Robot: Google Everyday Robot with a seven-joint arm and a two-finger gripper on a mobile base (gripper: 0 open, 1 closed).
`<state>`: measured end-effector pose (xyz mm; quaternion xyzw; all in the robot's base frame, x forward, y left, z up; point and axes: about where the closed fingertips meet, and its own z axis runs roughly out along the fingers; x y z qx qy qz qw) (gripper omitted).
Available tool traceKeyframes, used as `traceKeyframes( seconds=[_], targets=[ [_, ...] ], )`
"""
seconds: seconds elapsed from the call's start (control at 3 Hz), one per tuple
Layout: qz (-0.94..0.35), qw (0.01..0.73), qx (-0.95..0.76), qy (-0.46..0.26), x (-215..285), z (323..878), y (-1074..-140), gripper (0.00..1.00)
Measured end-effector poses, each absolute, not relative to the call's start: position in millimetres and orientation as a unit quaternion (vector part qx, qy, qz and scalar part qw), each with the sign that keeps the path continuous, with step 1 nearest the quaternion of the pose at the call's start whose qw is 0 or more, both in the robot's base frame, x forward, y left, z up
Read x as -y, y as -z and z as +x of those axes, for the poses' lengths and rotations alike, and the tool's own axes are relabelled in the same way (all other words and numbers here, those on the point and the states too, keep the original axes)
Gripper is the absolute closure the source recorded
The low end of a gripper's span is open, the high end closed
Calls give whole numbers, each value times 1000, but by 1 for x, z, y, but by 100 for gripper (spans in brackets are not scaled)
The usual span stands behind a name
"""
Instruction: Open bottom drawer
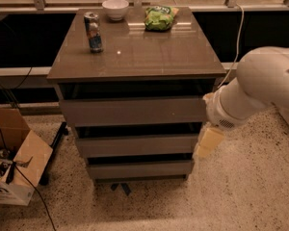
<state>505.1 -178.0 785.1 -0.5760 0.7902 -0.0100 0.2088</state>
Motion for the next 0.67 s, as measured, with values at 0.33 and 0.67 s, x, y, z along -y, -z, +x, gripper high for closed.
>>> traceKeyframes(
  seconds=[0.33,0.67],
  targets=[
    [-592,203,-779,-36,161,506,-734,0],
    [-601,196,-772,-68,163,505,-680,0]
  ],
)
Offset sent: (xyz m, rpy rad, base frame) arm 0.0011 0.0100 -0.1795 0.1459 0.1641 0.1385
